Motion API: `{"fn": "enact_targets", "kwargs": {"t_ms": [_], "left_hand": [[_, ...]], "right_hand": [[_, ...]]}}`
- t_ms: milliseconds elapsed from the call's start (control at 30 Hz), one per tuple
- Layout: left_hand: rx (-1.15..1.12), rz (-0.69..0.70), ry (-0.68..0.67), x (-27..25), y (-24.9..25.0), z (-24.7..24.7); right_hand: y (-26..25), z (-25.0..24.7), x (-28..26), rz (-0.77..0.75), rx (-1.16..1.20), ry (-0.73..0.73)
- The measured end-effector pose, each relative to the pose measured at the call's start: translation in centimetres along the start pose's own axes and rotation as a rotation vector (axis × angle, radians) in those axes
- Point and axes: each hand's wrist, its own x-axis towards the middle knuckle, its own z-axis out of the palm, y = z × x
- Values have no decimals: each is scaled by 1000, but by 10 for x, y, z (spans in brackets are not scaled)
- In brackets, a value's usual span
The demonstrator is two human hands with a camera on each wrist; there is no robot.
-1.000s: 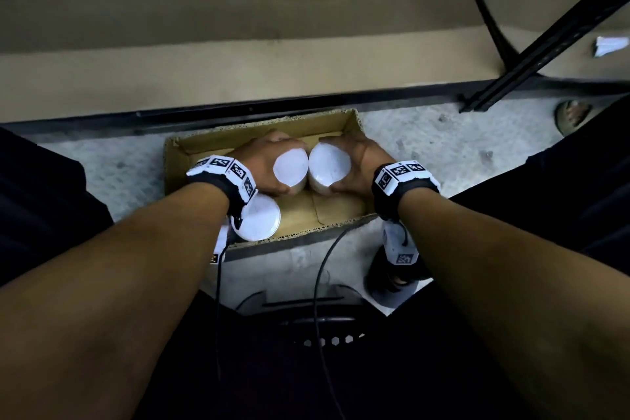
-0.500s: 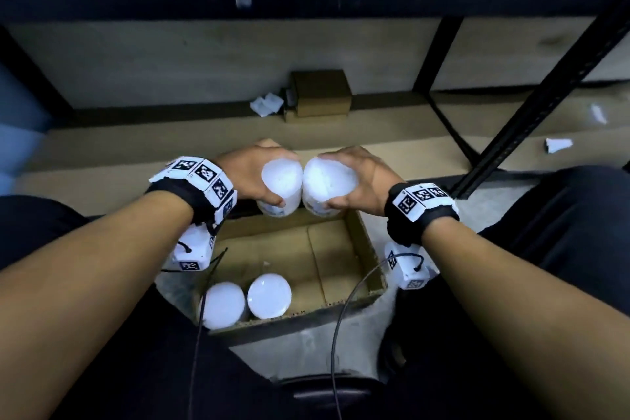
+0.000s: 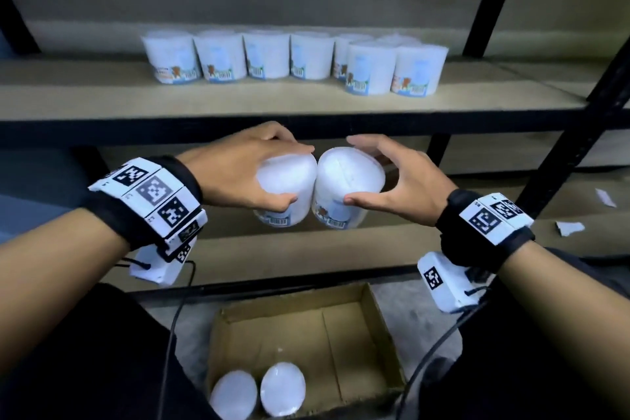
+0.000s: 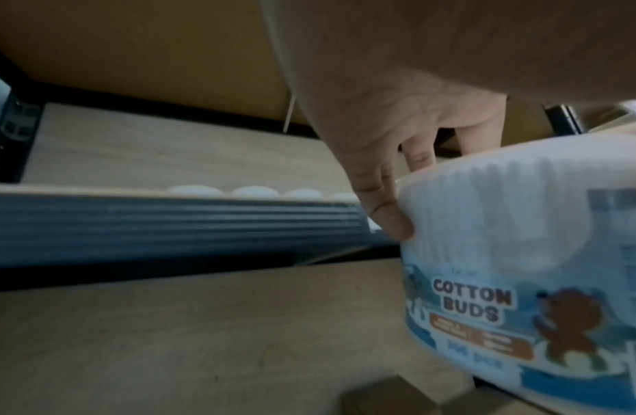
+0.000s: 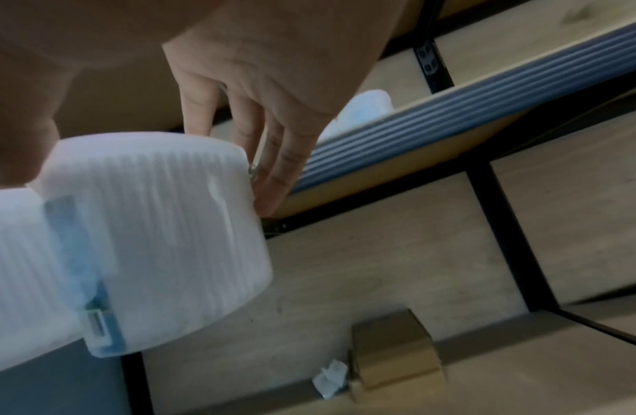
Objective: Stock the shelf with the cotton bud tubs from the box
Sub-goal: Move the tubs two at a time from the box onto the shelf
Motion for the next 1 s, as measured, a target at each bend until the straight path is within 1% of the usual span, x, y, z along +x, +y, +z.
{"fn": "enact_targets", "kwargs": {"t_ms": [100,200,267,433,667,833,1000], "left_hand": [[30,-8,78,1,3,-38],[69,-11,141,7,3,-66],[77,-24,173,12,1,-80],[72,-67,228,29,-7,-108],[40,-137,186,55,-30,-116],[25,-223,174,70,-45,-118],[17,-256,169,82,-56,-119]], "right_hand": [[-14,-16,17,-24,32,55],[-26,-30,35,-43,61,78],[-32,-38,48,-63,73,102],[-42,-57,81,-51,140,161],[-49,-62,120,-35,120,195],[-49,-64,146,12,61,146],[-45,-65,165,75,64,101]]}}
